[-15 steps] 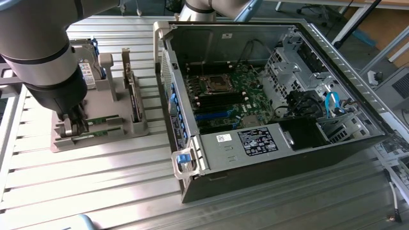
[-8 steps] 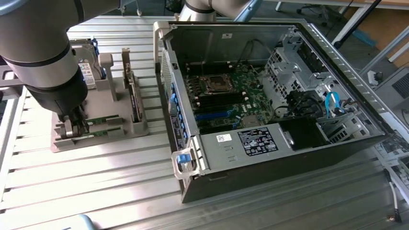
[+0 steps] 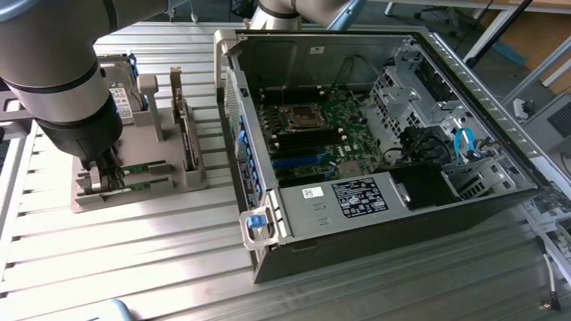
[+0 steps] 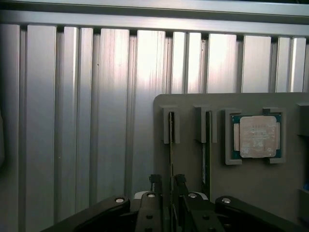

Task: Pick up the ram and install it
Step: 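Pick up the ram and move it above insertion slot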

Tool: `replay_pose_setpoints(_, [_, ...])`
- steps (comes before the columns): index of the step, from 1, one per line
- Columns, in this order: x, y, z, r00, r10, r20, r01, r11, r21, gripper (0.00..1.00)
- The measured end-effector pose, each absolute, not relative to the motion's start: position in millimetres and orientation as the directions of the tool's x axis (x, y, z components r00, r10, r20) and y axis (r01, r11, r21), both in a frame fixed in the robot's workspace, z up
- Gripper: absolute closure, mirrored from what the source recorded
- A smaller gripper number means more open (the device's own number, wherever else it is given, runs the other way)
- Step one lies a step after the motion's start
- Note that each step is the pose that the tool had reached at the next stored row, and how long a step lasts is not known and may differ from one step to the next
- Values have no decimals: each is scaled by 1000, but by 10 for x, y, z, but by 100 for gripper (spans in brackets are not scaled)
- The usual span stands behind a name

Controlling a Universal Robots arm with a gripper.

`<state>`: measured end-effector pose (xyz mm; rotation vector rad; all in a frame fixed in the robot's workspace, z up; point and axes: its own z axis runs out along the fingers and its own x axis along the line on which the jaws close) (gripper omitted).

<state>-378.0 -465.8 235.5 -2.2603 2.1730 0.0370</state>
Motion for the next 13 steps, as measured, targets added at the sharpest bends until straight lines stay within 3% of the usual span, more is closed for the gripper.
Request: replay_pose_setpoints(13, [-3549,-4657,2355,39,-999,-21,-999,-40,12,76])
